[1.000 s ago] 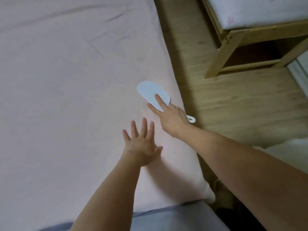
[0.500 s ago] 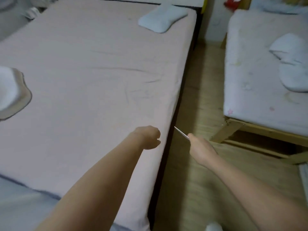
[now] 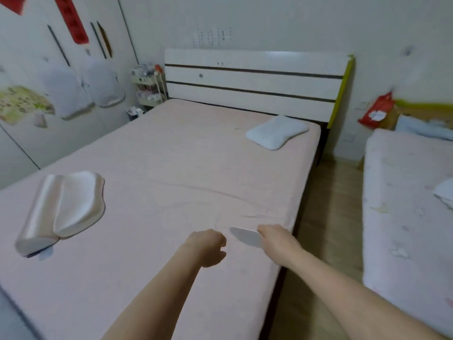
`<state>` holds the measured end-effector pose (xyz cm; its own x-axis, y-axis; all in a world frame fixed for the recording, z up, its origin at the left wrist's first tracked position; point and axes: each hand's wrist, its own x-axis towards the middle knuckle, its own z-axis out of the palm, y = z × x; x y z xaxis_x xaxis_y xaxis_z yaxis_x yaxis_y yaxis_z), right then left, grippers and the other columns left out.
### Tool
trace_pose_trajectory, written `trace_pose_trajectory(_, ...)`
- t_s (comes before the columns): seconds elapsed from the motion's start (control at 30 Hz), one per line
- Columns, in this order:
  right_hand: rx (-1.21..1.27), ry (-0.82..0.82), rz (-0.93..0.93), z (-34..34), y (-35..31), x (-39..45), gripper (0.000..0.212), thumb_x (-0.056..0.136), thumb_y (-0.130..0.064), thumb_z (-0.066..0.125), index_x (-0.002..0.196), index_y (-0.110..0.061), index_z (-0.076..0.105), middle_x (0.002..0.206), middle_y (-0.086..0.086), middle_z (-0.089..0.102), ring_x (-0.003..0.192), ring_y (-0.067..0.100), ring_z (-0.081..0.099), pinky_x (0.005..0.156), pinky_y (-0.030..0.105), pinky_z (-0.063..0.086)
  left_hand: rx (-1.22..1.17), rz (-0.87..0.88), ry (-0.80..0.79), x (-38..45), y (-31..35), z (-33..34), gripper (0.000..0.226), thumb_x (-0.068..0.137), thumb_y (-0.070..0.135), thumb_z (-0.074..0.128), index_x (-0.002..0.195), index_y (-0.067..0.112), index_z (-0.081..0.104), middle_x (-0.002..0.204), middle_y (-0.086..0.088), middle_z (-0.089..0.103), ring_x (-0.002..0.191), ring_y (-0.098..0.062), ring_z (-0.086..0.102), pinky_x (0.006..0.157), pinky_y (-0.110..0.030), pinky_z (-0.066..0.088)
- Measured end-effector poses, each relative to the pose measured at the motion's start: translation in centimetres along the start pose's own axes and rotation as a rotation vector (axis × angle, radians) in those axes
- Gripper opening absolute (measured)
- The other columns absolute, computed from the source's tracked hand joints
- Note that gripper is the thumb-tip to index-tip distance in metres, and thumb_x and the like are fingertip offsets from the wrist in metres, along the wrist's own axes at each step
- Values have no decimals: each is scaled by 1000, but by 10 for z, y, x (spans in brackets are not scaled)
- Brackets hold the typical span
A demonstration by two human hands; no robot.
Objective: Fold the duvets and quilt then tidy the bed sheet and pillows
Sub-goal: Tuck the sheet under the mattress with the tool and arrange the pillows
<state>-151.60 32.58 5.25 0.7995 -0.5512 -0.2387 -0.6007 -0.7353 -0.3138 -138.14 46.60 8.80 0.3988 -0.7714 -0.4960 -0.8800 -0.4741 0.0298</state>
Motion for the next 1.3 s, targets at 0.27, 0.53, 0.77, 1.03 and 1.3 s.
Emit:
trace_pose_trajectory(0.27,48,-16,-170,-90,6,118,26,86,-2,39,68,-20,42,80,4,51,74,26,50,52,28,35,25,-156,114,79,-37,-102,41,96,33,47,134,18,49,135,-3,51,124,-24,49,97,-33,42)
trace_pose_trajectory(0.53,268,-55,-430,-179,64,189,22,87,-21,53,67,-14,58,67,-1,63,58,10,57,62,35,49,-218,-112,269,147,1,-169,24,90,32,58,109,18,63,113,-7,64,101,-25,57,74,-27,42)
trace_pose_trajectory(0.77,-4,4,-522,-236,146,279,27,96,-34,49,75,-19,42,71,-3,51,71,23,49,63,37,38,-246,-274,385,233,61,-230,16,97,32,46,84,24,49,90,-2,54,83,-24,52,64,-26,33)
trace_pose_trajectory(1.03,54,-161,-612,-209,122,346,12,91,-19,52,83,-14,44,79,2,53,77,26,51,67,36,41,-375,-498,477,245,29,-225,19,96,37,47,87,24,57,90,4,55,83,-20,50,66,-28,35)
trace_pose_trajectory(1.3,79,-161,-580,-106,66,443,3,94,-15,43,97,-14,43,87,10,57,77,32,54,62,35,40,-766,-761,749,324,-79,-172,18,91,29,59,98,14,66,100,-3,62,102,-23,58,73,-26,38)
